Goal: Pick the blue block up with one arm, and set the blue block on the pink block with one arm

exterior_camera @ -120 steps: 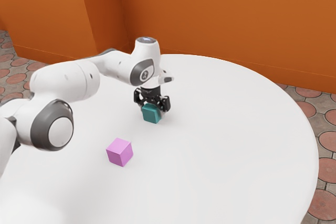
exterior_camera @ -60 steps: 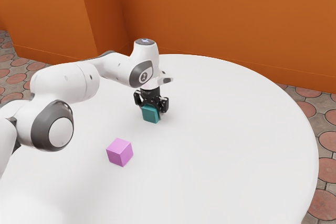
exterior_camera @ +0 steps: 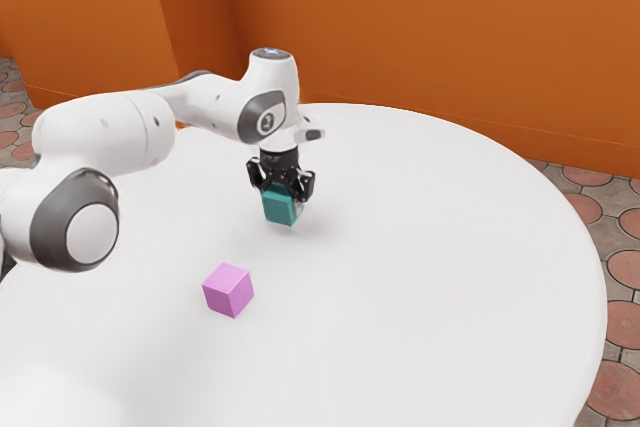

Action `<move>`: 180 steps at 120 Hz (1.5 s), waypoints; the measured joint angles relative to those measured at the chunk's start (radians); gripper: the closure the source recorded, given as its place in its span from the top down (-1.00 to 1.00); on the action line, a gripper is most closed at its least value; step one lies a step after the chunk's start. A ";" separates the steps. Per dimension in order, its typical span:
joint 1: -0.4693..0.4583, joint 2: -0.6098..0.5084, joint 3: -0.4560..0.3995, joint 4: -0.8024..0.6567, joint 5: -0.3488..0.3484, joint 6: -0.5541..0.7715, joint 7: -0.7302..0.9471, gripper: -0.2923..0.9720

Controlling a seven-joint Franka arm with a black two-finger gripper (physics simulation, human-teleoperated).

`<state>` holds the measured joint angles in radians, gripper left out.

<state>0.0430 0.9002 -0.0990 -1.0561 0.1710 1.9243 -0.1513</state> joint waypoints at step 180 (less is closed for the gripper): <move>-0.030 -0.637 0.044 -0.868 -0.032 -0.022 0.058 0.13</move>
<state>0.0131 0.2635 -0.0552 -1.9242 0.1389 1.9028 -0.0934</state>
